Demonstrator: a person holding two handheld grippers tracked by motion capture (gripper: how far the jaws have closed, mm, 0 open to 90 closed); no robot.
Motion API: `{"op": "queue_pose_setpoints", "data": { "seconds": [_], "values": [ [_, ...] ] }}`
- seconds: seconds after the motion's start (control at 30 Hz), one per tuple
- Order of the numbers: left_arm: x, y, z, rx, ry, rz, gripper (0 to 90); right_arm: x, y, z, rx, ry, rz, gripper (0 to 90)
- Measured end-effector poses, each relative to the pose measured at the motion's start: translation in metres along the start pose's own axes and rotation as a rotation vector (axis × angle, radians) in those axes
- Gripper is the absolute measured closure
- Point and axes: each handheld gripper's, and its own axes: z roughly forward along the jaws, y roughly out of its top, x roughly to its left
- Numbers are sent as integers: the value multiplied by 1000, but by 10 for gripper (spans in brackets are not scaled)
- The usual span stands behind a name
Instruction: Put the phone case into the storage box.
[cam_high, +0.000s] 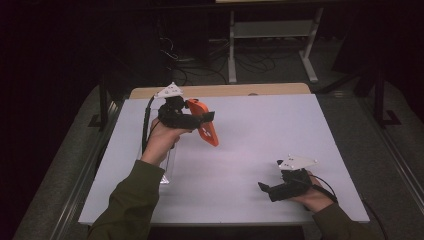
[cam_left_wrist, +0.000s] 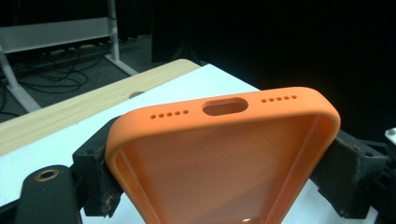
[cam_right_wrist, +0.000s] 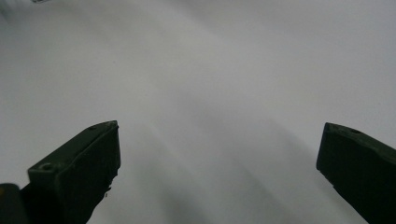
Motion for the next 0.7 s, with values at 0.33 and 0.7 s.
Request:
{"op": "queue_pose_setpoints", "data": {
  "seconds": [0.33, 0.7],
  "values": [
    [10, 11, -4, -12, 33, 9, 155, 0, 0, 0, -1, 1, 5, 0],
    [20, 17, -7, -16, 90, 10, 156, 0, 0, 0, 0, -1, -2, 0]
  ]
}}
